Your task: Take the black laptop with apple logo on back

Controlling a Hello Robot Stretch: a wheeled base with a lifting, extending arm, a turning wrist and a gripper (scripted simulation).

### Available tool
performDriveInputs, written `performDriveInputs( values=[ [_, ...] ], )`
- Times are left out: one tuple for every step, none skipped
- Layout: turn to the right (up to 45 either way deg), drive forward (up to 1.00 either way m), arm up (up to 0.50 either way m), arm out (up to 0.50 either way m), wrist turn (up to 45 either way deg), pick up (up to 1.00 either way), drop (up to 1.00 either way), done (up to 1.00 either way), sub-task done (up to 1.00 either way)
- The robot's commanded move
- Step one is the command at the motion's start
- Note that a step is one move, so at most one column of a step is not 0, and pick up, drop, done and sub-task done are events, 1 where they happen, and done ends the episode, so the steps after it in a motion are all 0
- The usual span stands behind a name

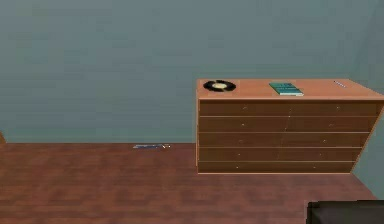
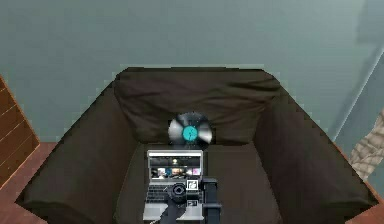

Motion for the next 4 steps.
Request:
performDriveInputs(
  values=[
    [0.0, 0.0, 0.0, 0.0, 45.0, 0.0, 0.0, 0.0, 0.0],
    [0.0, 0.0, 0.0, 0.0, 45.0, 0.0, 0.0, 0.0, 0.0],
    [0.0, 0.0, 0.0, 0.0, 36.0, 0.0, 0.0, 0.0, 0.0],
    [0.0, 0.0, -0.3, 0.0, 0.0, 0.0, 0.0, 0.0, 0.0]
  ],
)
